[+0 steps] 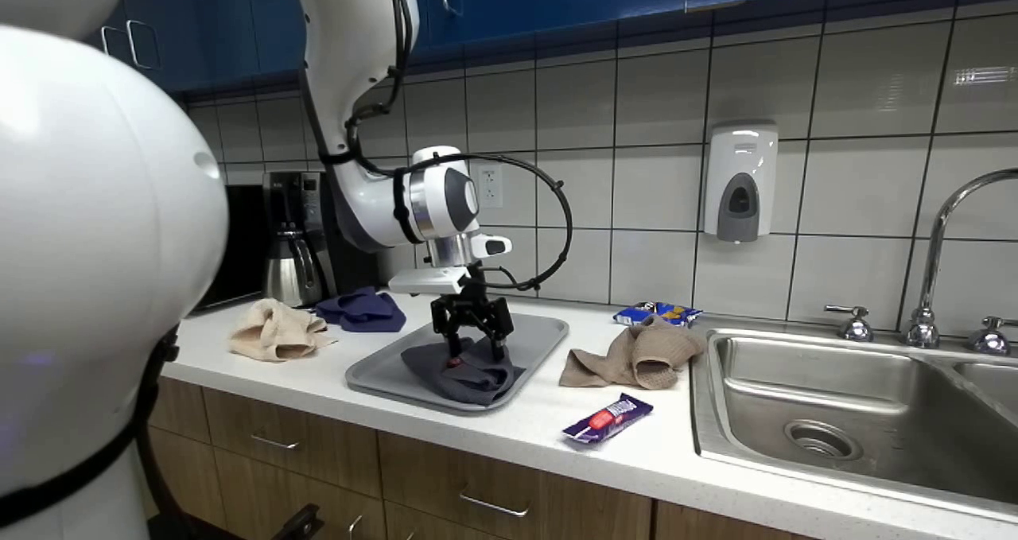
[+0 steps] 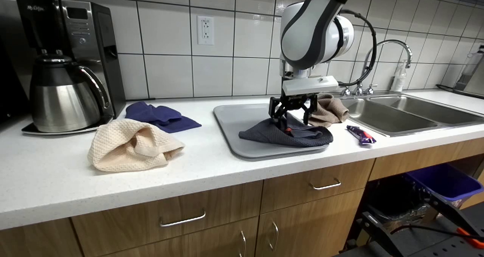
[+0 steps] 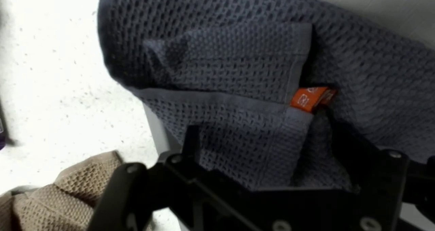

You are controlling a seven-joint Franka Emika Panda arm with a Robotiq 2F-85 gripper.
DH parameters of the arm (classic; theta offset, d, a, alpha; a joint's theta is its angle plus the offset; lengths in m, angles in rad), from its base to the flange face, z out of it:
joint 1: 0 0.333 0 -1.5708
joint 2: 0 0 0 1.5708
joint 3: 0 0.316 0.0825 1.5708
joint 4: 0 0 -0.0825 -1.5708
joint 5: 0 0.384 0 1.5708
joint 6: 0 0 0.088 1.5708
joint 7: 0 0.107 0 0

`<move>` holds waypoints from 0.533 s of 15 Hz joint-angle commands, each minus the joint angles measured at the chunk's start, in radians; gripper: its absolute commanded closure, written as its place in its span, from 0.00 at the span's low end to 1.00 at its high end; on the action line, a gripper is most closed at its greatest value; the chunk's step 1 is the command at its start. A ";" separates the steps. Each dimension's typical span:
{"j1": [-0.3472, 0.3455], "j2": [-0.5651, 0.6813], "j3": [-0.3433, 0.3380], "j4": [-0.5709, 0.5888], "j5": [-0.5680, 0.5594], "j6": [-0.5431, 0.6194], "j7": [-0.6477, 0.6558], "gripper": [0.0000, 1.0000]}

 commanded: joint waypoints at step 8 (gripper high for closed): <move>-0.030 0.033 0.017 0.002 0.043 0.030 -0.068 0.25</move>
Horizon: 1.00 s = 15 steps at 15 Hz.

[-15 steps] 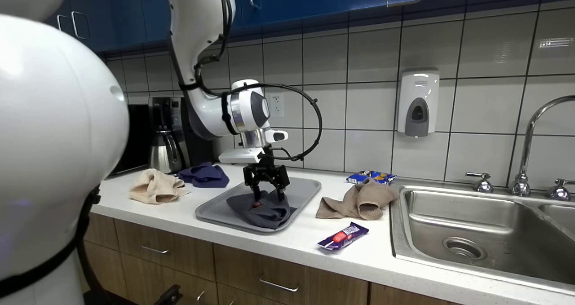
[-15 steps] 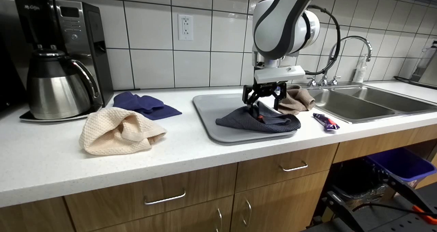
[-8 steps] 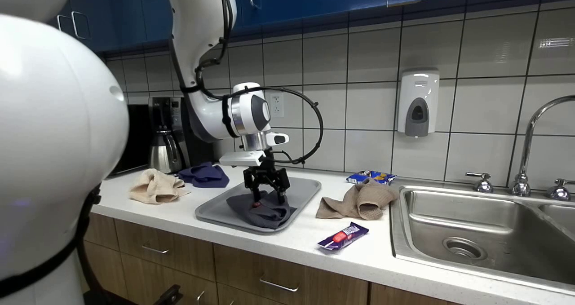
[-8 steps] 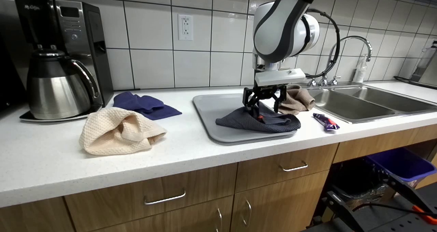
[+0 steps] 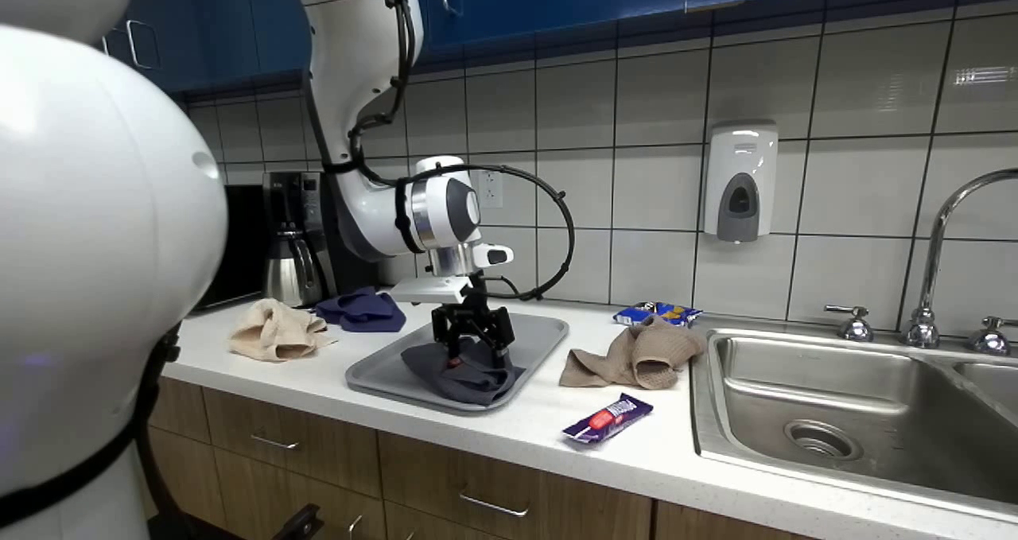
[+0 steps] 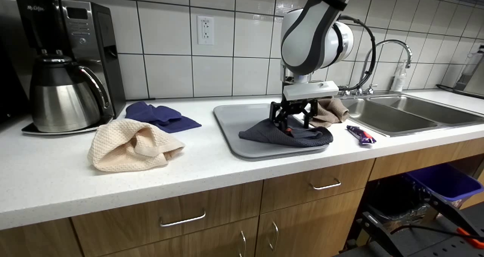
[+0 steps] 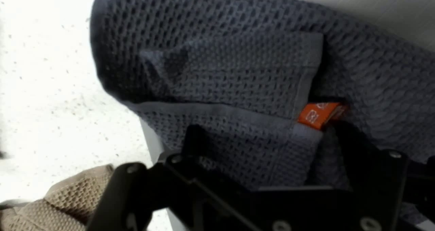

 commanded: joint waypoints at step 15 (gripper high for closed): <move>-0.025 0.000 0.008 0.009 0.070 0.007 -0.057 0.98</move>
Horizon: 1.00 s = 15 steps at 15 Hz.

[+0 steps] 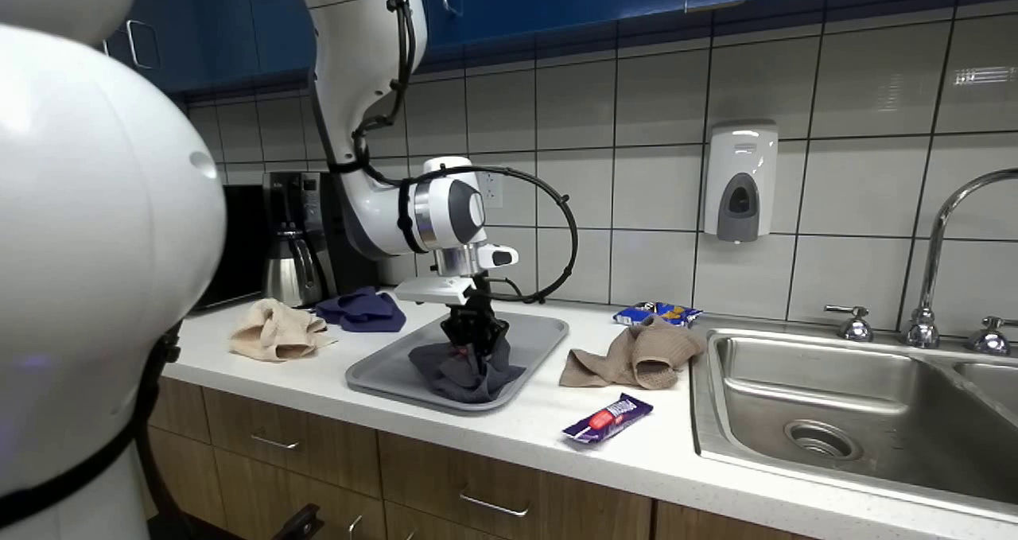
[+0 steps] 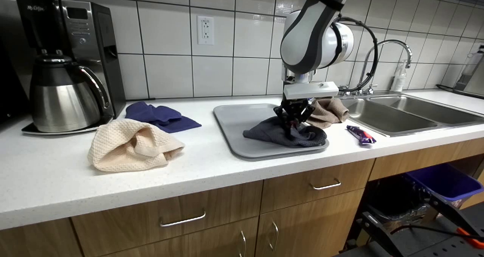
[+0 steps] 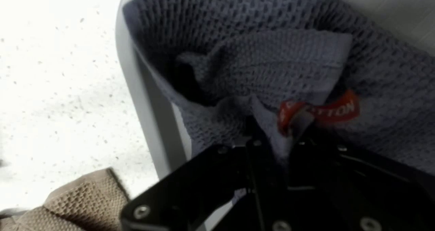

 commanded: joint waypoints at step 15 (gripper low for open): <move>0.075 -0.082 0.007 0.014 -0.046 -0.025 0.035 0.97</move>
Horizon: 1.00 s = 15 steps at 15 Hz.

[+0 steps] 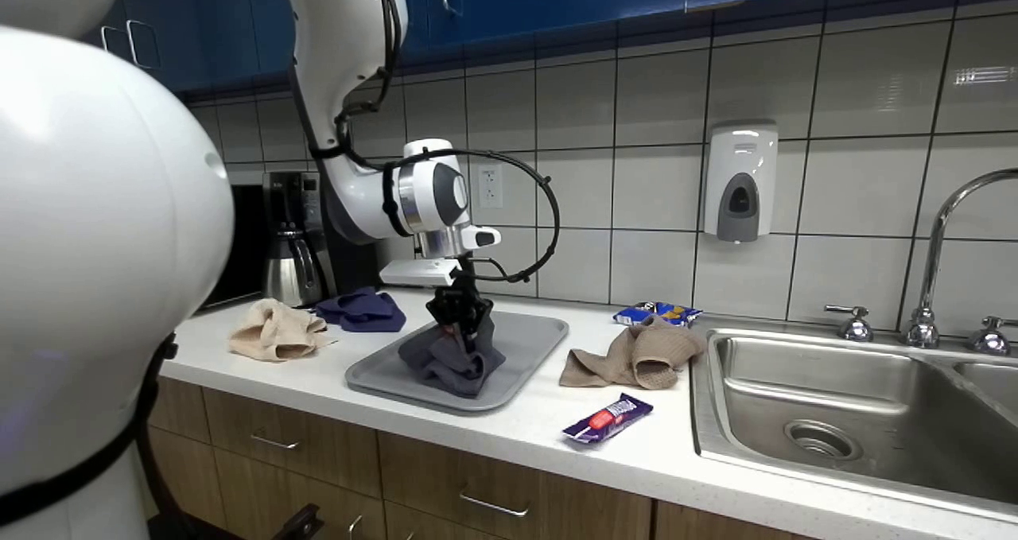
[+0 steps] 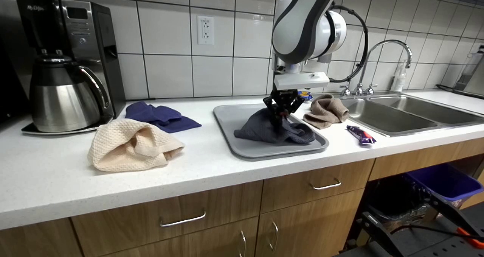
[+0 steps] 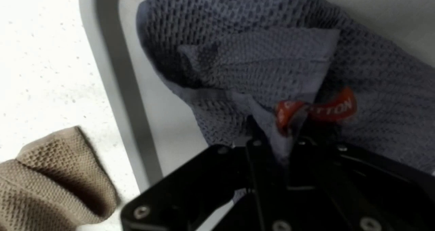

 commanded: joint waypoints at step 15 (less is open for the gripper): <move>0.133 -0.065 0.068 0.087 -0.101 -0.059 0.107 0.97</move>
